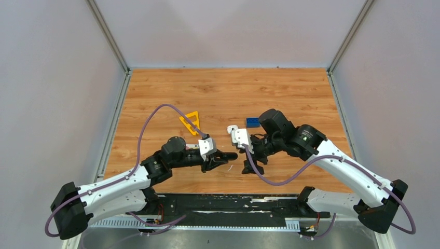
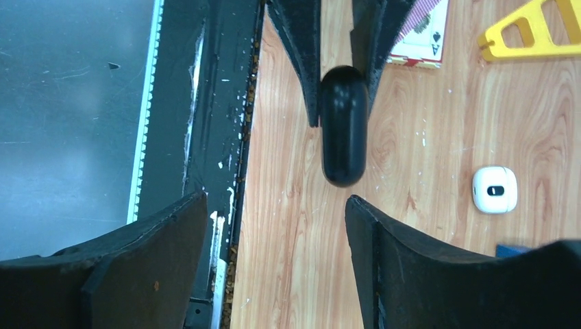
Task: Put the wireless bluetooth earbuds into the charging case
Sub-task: Close the charging case with the earbuds at the center of the board, then place the charging case with the earbuds at the center of the board.
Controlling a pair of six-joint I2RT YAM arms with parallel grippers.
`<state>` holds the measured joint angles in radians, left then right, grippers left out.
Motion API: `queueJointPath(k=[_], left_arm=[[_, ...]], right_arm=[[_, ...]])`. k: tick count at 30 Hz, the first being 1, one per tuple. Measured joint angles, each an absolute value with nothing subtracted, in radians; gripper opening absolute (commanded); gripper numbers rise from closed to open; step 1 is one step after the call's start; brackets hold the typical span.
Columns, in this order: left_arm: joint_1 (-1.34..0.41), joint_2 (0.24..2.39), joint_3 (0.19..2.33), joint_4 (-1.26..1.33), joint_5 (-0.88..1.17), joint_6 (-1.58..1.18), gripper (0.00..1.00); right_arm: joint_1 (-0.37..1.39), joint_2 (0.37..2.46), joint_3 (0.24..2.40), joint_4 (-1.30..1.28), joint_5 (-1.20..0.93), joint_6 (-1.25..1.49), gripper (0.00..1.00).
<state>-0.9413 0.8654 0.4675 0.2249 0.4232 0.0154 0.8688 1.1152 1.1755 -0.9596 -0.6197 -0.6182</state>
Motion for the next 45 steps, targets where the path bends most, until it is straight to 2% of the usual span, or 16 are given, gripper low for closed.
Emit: queueJointPath(k=[3, 10, 17, 19, 21, 30, 35, 39, 42, 45], left_arm=[[-0.941, 0.883, 0.467, 0.232, 0.424, -0.006, 0.0], [-0.941, 0.946, 0.467, 0.247, 0.411, -0.148, 0.0], [-0.941, 0.991, 0.559, 0.143, 0.227, -0.357, 0.03], [-0.941, 1.021, 0.591, 0.126, 0.171, -0.408, 0.03], [-0.941, 1.066, 0.614, 0.117, 0.138, -0.454, 0.04], [-0.941, 1.38, 0.631, 0.231, 0.168, -0.633, 0.1], [-0.941, 1.541, 0.631, 0.404, 0.227, -0.727, 0.11], [-0.941, 1.649, 0.634, 0.51, 0.239, -0.799, 0.24], [-0.941, 1.715, 0.657, 0.513, 0.229, -0.852, 0.48], [-0.941, 1.725, 0.7, 0.443, 0.196, -0.89, 0.6]], right_arm=[[0.841, 1.094, 1.159, -0.959, -0.596, -0.61, 0.73], [0.611, 1.069, 1.151, -0.95, -0.56, -0.517, 0.86], [0.294, 1.055, 1.174, -0.955, -0.556, -0.407, 0.85], [0.236, 1.057, 1.17, -0.956, -0.555, -0.4, 0.92], [0.202, 1.058, 1.145, -0.946, -0.559, -0.396, 0.93], [0.076, 0.933, 0.729, -0.721, -0.639, -0.341, 0.92], [0.033, 0.904, 0.667, -0.585, -0.694, -0.276, 0.91], [0.025, 0.914, 0.666, -0.505, -0.705, -0.258, 0.9], [0.025, 0.915, 0.659, -0.475, -0.717, -0.251, 0.9], [0.025, 0.915, 0.653, -0.465, -0.724, -0.247, 0.9]])
